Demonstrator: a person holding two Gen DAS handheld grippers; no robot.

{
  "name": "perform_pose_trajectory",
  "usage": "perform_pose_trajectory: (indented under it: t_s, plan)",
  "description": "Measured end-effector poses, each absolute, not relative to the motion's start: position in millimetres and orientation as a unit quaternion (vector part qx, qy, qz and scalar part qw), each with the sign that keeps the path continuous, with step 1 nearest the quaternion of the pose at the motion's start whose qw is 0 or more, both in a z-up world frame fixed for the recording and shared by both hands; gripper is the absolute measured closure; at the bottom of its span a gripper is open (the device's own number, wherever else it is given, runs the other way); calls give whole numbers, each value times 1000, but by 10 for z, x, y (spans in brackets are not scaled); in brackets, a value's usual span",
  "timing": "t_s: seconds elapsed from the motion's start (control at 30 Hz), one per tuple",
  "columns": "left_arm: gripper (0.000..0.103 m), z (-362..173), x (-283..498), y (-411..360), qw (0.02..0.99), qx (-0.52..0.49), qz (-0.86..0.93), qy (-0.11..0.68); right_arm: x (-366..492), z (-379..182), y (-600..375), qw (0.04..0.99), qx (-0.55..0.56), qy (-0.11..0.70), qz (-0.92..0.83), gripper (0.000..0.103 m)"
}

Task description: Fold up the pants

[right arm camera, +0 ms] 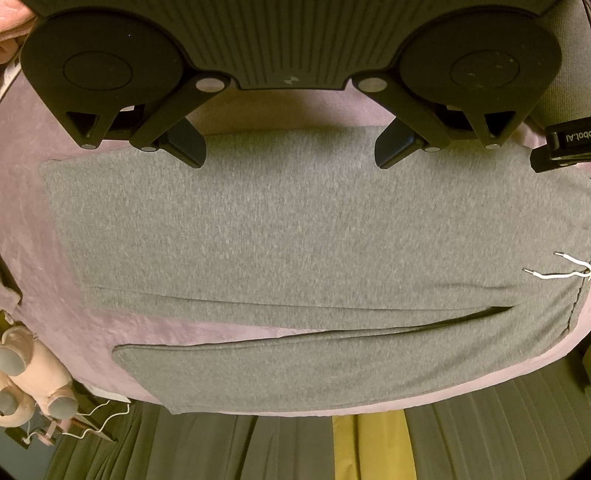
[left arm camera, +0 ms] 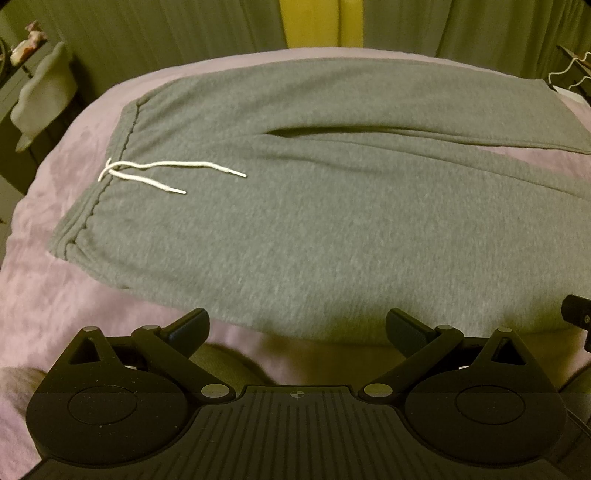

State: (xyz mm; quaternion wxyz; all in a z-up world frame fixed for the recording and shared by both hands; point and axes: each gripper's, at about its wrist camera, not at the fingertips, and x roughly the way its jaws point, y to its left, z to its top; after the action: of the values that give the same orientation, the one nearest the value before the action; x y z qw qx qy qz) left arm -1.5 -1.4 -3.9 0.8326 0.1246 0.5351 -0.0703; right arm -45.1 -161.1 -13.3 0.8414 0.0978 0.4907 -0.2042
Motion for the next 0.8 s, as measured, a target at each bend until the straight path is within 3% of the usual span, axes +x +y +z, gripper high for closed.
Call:
perform_pose_trajectory:
  t_s: [0.8]
  plan:
    - [0,-63,8,-83,829,133,-77,538,-426,-134,-1587,840,93,493,-205,5]
